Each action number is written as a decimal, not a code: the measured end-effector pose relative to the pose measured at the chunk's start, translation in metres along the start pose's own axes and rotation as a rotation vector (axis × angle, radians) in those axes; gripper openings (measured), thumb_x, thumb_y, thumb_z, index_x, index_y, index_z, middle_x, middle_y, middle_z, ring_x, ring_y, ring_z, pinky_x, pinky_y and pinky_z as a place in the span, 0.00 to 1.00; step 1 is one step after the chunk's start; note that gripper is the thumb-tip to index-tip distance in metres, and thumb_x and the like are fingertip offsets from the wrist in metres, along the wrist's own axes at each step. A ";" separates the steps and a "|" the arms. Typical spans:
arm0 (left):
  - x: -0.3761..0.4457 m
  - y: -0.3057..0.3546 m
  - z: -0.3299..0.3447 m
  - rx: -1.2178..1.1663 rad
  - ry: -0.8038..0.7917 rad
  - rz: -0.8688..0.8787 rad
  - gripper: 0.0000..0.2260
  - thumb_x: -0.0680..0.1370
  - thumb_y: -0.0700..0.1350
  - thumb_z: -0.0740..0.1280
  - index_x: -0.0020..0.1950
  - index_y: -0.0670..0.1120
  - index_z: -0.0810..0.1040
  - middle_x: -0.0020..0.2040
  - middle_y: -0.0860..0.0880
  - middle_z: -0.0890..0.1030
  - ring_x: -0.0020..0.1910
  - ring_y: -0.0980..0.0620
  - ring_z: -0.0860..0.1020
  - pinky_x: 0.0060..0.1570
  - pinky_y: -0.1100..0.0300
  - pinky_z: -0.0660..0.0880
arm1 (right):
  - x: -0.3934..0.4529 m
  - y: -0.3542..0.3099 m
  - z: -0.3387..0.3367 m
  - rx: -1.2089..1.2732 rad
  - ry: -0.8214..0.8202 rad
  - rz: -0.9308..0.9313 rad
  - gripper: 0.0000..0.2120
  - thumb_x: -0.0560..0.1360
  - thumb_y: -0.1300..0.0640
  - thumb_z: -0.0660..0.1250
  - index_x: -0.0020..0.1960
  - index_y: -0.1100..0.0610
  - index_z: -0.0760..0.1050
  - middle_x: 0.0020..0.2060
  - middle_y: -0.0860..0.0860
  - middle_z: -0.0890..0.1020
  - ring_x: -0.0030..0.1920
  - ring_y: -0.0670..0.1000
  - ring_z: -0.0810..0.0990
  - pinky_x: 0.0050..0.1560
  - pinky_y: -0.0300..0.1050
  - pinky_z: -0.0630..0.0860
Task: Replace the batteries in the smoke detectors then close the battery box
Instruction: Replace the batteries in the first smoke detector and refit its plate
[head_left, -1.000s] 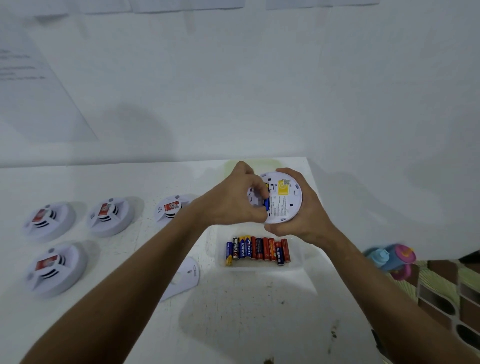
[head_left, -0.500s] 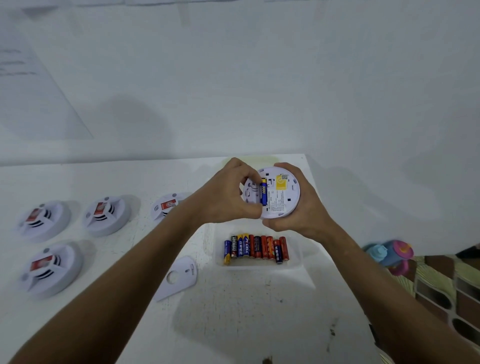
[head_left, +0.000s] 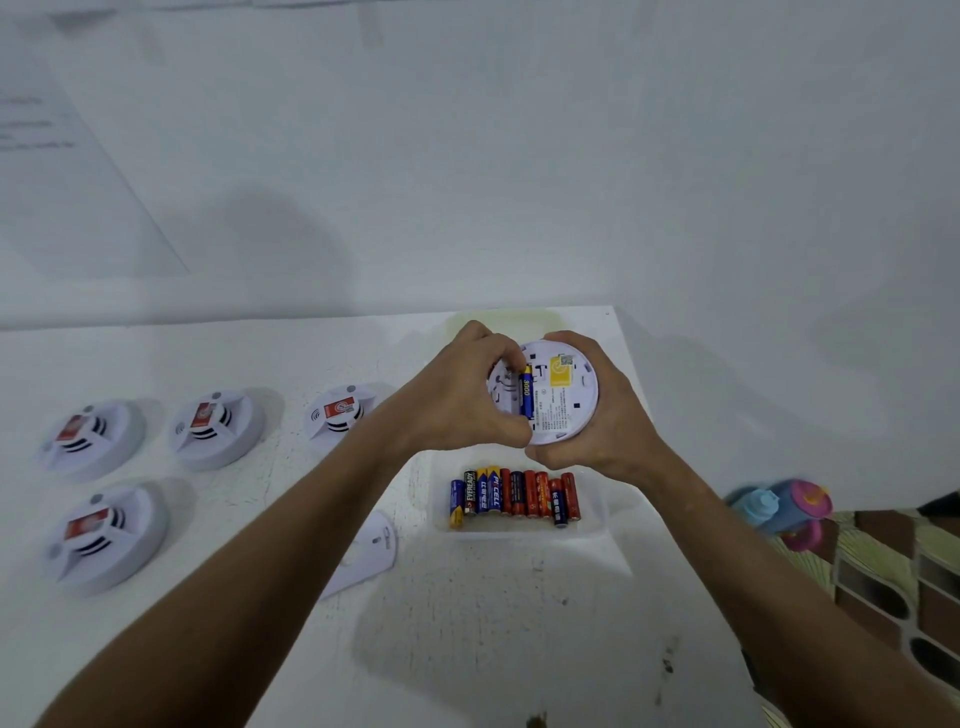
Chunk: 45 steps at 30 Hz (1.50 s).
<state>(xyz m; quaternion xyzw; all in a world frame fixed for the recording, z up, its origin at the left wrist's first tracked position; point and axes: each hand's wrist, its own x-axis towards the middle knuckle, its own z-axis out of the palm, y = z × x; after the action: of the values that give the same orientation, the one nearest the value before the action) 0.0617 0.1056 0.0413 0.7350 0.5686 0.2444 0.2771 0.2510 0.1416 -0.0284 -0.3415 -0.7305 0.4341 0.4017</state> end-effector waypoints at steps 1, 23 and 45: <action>0.001 0.000 0.000 0.001 -0.005 -0.008 0.24 0.64 0.45 0.79 0.55 0.52 0.72 0.55 0.51 0.69 0.47 0.58 0.74 0.40 0.74 0.72 | 0.000 0.000 0.001 0.004 0.001 0.005 0.47 0.54 0.50 0.79 0.70 0.55 0.66 0.61 0.50 0.78 0.61 0.47 0.78 0.60 0.40 0.76; -0.002 -0.008 -0.003 -0.017 0.008 -0.029 0.24 0.64 0.47 0.79 0.55 0.56 0.72 0.57 0.51 0.71 0.51 0.57 0.74 0.45 0.70 0.74 | 0.004 -0.003 0.005 -0.020 -0.015 0.022 0.45 0.55 0.49 0.79 0.68 0.50 0.65 0.60 0.44 0.77 0.59 0.41 0.78 0.58 0.32 0.74; 0.004 -0.004 0.003 -0.029 0.107 -0.060 0.19 0.65 0.47 0.77 0.45 0.49 0.69 0.49 0.51 0.72 0.46 0.55 0.76 0.37 0.62 0.76 | 0.010 -0.006 0.001 -0.019 0.019 0.022 0.46 0.53 0.52 0.79 0.69 0.53 0.67 0.59 0.51 0.79 0.58 0.49 0.80 0.58 0.43 0.78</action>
<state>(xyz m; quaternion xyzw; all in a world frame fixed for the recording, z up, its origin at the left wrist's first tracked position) 0.0614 0.1098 0.0364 0.6995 0.6008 0.2831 0.2639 0.2447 0.1475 -0.0204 -0.3572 -0.7270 0.4282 0.4006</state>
